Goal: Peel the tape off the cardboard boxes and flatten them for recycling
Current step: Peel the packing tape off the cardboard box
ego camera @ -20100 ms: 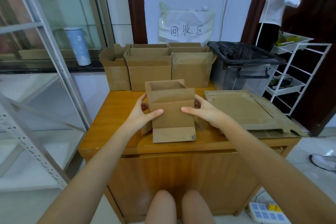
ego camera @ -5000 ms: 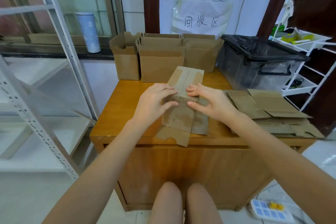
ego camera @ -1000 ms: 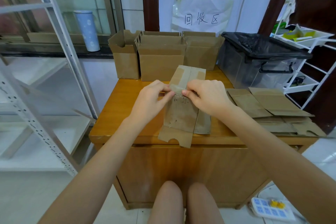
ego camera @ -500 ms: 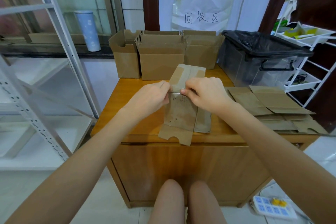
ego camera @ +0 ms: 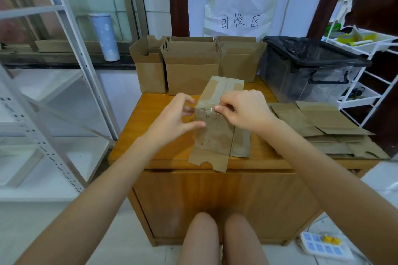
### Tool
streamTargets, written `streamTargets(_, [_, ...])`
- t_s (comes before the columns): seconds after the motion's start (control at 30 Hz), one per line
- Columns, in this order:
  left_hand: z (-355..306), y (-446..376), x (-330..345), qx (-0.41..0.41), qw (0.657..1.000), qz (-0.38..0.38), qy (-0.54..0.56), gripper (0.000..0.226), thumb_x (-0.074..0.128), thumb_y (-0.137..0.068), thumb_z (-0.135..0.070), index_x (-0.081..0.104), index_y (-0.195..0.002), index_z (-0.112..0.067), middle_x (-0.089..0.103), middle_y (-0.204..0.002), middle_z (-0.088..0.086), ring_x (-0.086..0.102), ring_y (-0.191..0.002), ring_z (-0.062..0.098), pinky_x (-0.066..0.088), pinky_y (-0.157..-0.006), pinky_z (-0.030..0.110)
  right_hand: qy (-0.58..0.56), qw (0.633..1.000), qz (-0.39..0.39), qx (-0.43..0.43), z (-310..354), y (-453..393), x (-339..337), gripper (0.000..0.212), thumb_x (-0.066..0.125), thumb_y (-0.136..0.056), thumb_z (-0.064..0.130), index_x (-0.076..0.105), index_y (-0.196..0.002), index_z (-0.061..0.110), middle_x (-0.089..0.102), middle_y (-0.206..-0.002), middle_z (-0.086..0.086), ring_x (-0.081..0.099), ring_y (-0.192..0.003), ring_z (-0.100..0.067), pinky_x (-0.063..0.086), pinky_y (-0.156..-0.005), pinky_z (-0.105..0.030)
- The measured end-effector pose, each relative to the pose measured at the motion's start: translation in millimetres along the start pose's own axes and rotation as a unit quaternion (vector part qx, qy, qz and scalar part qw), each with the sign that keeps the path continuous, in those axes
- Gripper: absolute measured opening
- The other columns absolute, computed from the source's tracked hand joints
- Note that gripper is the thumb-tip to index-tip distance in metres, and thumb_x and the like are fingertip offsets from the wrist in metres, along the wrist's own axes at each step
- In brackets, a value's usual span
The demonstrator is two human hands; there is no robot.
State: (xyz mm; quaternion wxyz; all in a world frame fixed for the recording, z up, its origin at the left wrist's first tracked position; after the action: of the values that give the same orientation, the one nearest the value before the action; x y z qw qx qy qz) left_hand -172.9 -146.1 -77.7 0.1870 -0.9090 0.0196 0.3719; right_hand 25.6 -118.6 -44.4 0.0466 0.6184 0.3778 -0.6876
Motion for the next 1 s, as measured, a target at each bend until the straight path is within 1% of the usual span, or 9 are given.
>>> streamTargets(0.07, [3,0,8,-0.031,0.999,-0.043,0.003,0.053,0.076,-0.076,-0.034,0.043,-0.116,-0.020,0.053,-0.110,-0.009,0.056,-0.100,0.004,0.048,-0.082,0.017,-0.007,1.000,0.002,-0.001,0,0,-1,0.035,0.046,-0.095,0.046,0.064,-0.081,0.019,0.061,-0.074,0.005,0.057,-0.068,-0.014,0.040,-0.056,-0.027])
streamTargets(0.17, [7,1,14,-0.011,0.999,-0.040,-0.006,0.035,0.071,-0.083,-0.030,0.046,-0.106,-0.021,0.057,-0.105,-0.011,0.058,-0.098,0.006,0.047,-0.078,0.012,-0.009,1.000,-0.003,-0.004,-1,0,-1,0.035,0.047,-0.095,0.046,0.064,-0.081,0.018,0.061,-0.074,0.005,0.057,-0.068,-0.014,0.042,-0.056,-0.028])
streamTargets(0.3, [11,4,10,0.025,0.999,-0.029,-0.018,0.026,0.065,-0.089,-0.023,0.051,-0.110,-0.018,0.061,-0.108,-0.007,0.059,-0.100,0.005,0.050,-0.089,0.021,-0.008,1.000,-0.003,-0.005,-1,0,-2,0.035,0.048,-0.095,0.046,0.064,-0.080,0.018,0.061,-0.074,0.006,0.056,-0.069,-0.015,0.044,-0.057,-0.031])
streamTargets(0.43, [12,5,5,0.059,0.993,-0.028,-0.095,0.033,0.060,-0.093,-0.020,0.054,-0.124,-0.012,0.068,-0.112,0.001,0.063,-0.101,0.012,0.052,-0.087,0.025,-0.011,1.000,-0.003,0.000,-1,1,-1,0.034,0.049,-0.094,0.047,0.064,-0.081,0.019,0.061,-0.076,0.006,0.057,-0.070,-0.014,0.046,-0.059,-0.031])
streamTargets(0.57, [9,-1,-5,0.098,0.978,-0.003,-0.182,0.034,0.059,-0.093,-0.021,0.055,-0.125,-0.012,0.069,-0.111,0.002,0.064,-0.102,0.016,0.055,-0.086,0.033,-0.012,1.000,0.006,0.006,0,-1,-1,0.034,0.049,-0.093,0.048,0.064,-0.081,0.020,0.062,-0.077,0.007,0.057,-0.071,-0.013,0.047,-0.061,-0.031])
streamTargets(0.83, [-5,-20,-26,0.168,0.917,0.062,-0.355,0.031,0.052,-0.096,-0.016,0.057,-0.126,-0.011,0.066,-0.116,0.005,0.063,-0.103,0.020,0.048,-0.078,0.027,-0.004,1.000,0.023,0.004,0,-3,-3,0.032,0.048,-0.094,0.048,0.064,-0.084,0.022,0.062,-0.079,0.007,0.057,-0.073,-0.012,0.047,-0.061,-0.029])
streamTargets(0.87, [-8,-22,-32,0.194,0.906,0.054,-0.372,0.030,0.053,-0.095,-0.013,0.059,-0.124,-0.009,0.067,-0.112,0.006,0.065,-0.100,0.022,0.051,-0.077,0.031,-0.002,1.000,0.028,0.003,0,-3,-3,0.033,0.048,-0.094,0.048,0.064,-0.084,0.022,0.062,-0.079,0.007,0.057,-0.074,-0.013,0.048,-0.062,-0.030])
streamTargets(0.93, [-15,-26,-47,0.271,0.877,0.026,-0.396,0.024,0.062,-0.088,-0.007,0.067,-0.111,-0.005,0.071,-0.094,0.011,0.069,-0.083,0.027,0.053,-0.061,0.034,-0.002,0.999,0.036,0.007,-1,-5,-4,0.034,0.047,-0.094,0.050,0.065,-0.085,0.023,0.063,-0.079,0.007,0.058,-0.075,-0.013,0.049,-0.064,-0.031])
streamTargets(1.0, [-22,-29,-59,0.320,0.840,0.004,-0.439,0.011,0.070,-0.082,-0.006,0.070,-0.093,-0.004,0.068,-0.072,0.011,0.066,-0.062,0.029,0.041,-0.047,0.026,-0.007,0.999,0.042,0.013,-3,-6,-3,0.035,0.047,-0.093,0.052,0.066,-0.085,0.023,0.064,-0.080,0.007,0.058,-0.075,-0.013,0.051,-0.064,-0.033])
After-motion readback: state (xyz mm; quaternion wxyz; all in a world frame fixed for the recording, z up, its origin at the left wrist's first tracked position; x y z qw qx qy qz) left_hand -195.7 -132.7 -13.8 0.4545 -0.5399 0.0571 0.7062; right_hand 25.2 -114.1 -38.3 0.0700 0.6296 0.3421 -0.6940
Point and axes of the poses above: each hand's wrist, its own y-axis away from the middle knuckle, its own x-axis out of the palm, z = x × y, the point moved 1 cm from there along -y, towards the middle knuckle
